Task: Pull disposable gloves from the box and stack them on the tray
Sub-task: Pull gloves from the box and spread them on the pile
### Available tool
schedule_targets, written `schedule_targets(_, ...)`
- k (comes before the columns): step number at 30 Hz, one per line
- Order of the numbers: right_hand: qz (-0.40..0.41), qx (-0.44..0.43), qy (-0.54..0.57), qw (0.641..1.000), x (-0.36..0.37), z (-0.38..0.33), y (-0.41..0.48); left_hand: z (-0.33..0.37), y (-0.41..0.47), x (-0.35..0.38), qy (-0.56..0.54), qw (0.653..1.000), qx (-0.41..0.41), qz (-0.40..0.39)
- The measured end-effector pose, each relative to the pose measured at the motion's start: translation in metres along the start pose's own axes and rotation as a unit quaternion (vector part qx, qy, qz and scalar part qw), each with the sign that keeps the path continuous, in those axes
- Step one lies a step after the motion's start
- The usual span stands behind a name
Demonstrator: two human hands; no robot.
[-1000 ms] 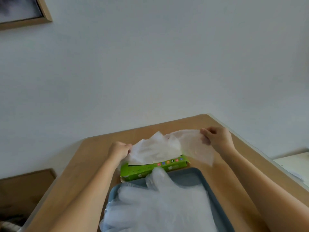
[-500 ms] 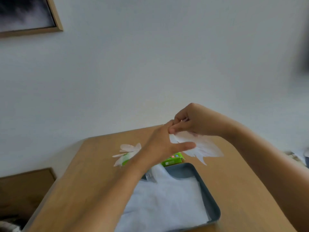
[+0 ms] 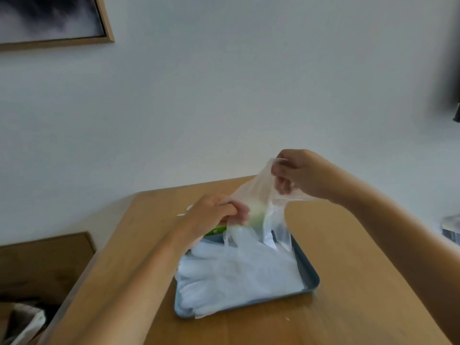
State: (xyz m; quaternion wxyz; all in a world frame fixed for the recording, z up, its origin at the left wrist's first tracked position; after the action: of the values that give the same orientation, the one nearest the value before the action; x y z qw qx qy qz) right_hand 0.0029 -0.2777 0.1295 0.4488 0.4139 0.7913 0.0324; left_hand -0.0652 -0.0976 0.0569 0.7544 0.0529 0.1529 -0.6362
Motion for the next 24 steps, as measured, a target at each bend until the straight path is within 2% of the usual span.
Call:
schedule_targets(5, 0.041, 0.054, 0.19, 0.98, 0.035, -0.002, -0.011, -0.013, -0.017, -0.033, -0.139, 0.989, -0.04, -0.034)
schedule_targets(7, 0.059, 0.063, 0.243, 0.966, 0.047, -0.002, -0.011, -0.01, -0.02, -0.04, -0.132, 0.99, -0.052, -0.013)
schedule_targets(9, 0.072, 0.064, 0.258, 0.961, 0.057, 0.001, -0.011, -0.009, -0.021, -0.05, -0.076, 0.994, -0.063, 0.038)
schedule_targets(11, 0.062, 0.068, 0.218, 0.972, 0.066, 0.009, -0.013, -0.01, -0.016, -0.058, -0.018, 0.995, -0.071, 0.061)
schedule_targets(17, -0.027, 0.1, 0.029, 0.994, 0.093, 0.055, -0.037, -0.045, 0.008, -0.054, 0.175, 0.973, -0.147, 0.011)
schedule_targets(20, -0.034, 0.11, -0.04, 0.993, 0.103, 0.078, -0.046, -0.067, 0.022, -0.044, 0.263, 0.956, -0.129, 0.01)
schedule_targets(24, -0.046, 0.134, -0.177, 0.974, 0.115, 0.099, -0.06, -0.087, 0.038, -0.037, 0.299, 0.946, -0.125, 0.025)
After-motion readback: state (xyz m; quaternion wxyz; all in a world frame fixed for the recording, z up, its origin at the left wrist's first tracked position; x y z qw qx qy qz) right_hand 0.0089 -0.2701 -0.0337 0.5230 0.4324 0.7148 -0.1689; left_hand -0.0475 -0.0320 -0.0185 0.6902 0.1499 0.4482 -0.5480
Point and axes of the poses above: each hand's wrist, its own y-axis towards the middle knuckle, its own x-axis out of the palm, z = x × y, the point moved 4 cm from there along y, towards the middle knuckle, and after that the axes turned 12 degrees about -x, right-handed, at the moved point
